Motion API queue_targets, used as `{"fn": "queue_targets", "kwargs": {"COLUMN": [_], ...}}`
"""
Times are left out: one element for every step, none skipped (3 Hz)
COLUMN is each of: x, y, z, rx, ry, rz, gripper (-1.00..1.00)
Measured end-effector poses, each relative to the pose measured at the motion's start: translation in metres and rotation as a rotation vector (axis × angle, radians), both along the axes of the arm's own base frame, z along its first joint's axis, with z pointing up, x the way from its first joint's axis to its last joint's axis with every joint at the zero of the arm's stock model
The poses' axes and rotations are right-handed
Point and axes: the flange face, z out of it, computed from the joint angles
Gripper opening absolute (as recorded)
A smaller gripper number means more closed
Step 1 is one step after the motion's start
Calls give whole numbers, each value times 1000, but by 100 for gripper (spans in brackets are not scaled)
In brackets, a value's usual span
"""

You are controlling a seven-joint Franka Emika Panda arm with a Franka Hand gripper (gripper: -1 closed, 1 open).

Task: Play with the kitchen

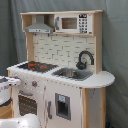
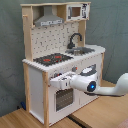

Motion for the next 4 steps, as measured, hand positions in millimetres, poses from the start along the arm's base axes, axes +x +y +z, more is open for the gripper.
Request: {"fn": "queue_targets", "kwargs": {"x": [0,3,3,3], "y": [0,-7,-7,-7], "z": [0,2,2,2], "rx": [4,149,262,381], "ry": [1,12,18,25], "rz": [0,-45,-54,-65], "gripper": [-100,-100,-100,-100]}}
